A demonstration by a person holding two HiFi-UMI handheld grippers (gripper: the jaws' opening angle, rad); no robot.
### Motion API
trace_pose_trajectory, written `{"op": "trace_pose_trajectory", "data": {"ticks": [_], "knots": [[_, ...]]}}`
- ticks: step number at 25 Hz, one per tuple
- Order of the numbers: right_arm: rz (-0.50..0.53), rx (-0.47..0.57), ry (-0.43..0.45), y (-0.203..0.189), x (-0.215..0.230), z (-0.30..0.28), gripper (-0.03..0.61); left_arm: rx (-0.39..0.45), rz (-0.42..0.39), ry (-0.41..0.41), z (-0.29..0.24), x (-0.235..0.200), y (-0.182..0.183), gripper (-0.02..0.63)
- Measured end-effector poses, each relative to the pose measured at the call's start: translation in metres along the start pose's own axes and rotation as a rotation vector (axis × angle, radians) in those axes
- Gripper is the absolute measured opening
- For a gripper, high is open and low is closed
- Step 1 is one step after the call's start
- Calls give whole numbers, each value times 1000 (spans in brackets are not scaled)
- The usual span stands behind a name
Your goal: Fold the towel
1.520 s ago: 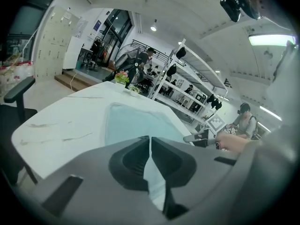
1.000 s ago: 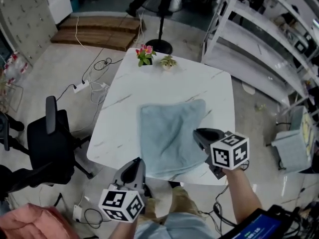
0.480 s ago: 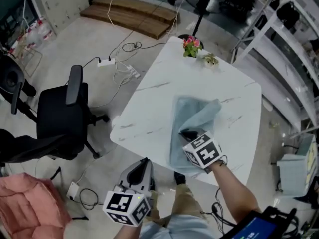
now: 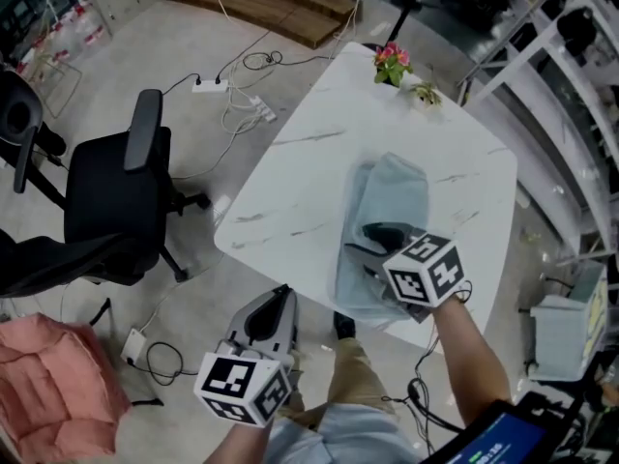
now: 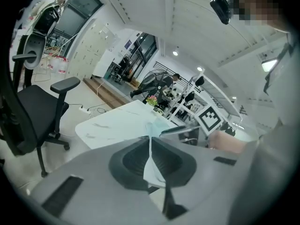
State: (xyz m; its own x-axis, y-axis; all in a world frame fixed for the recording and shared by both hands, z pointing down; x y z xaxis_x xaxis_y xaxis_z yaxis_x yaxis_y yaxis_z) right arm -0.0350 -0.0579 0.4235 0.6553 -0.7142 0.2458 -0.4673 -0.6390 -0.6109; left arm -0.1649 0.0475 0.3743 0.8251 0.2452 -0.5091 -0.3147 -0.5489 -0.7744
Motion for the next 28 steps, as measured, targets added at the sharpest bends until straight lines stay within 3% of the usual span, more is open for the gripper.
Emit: {"op": "trace_pose_trajectory", "data": {"ticks": [2, 5, 10, 15, 16, 18, 19, 22, 28], "knots": [[-34, 100, 51, 22, -4, 31, 215, 5, -11, -10, -2, 3, 5, 18], [-52, 156, 18, 25, 5, 65, 216, 1, -23, -30, -7, 10, 9, 18], [-117, 72, -83, -43, 21, 73, 244, -47, -60, -85, -20, 31, 1, 18], [-286, 87, -49, -91, 31, 66, 267, -89, -83, -114, -28, 40, -11, 18], [-288, 107, -41, -90, 30, 66, 223, -94, -86, -118, -28, 41, -12, 18], [-245, 158, -29, -78, 19, 67, 72, -96, -88, -125, -28, 45, -11, 18], [-208, 181, -15, -69, 10, 68, 50, -94, -89, -127, -27, 46, -9, 18], [-34, 201, 32, -47, -30, 62, 44, -78, -92, -131, -25, 50, -3, 18], [245, 72, 60, -56, -78, 23, 51, -61, -70, -108, -15, 40, -5, 18]]}}
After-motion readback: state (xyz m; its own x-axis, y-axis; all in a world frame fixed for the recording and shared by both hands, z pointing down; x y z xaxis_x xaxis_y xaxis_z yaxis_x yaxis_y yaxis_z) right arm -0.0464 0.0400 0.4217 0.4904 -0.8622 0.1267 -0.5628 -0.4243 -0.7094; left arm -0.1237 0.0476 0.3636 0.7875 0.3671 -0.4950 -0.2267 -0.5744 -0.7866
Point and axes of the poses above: the fingertips, and each gripper's own axes: z backward along the fingers, x to its right, y out of its top, the point moved 2 cm from there along z, backward along the fingers, and after that the axes turned 3 degrees about -z, right-handed, at the moved point
